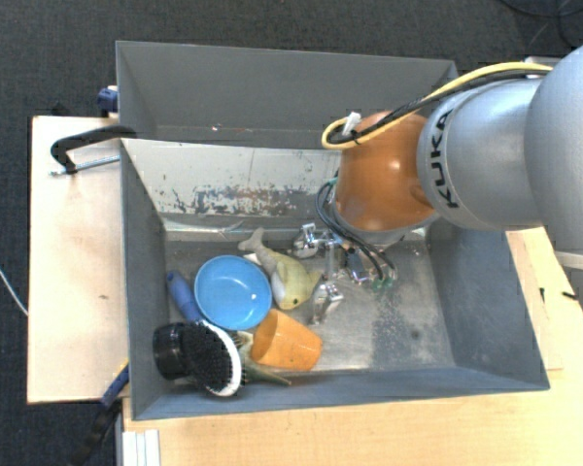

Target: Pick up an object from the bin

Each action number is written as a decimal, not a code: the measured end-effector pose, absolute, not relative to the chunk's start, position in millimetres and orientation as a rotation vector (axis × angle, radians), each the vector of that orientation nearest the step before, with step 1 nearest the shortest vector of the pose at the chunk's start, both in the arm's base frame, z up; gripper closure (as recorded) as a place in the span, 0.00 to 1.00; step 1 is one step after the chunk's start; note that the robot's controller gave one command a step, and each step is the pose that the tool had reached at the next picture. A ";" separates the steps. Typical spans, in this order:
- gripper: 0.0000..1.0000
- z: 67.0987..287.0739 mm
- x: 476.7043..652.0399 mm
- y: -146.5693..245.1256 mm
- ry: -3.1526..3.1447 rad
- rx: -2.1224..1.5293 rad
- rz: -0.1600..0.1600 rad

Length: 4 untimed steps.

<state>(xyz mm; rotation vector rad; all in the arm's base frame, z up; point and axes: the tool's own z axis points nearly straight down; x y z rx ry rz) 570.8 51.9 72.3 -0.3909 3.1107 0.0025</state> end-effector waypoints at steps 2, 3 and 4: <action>1.00 129.8 595.6 81.5 3.123 -0.174 0.002; 0.00 126.8 593.7 81.1 3.130 -0.174 0.003; 0.00 72.0 600.0 63.7 3.141 -0.093 0.006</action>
Offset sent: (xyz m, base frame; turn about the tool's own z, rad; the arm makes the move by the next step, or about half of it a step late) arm 0.0000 0.0000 0.0000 0.0000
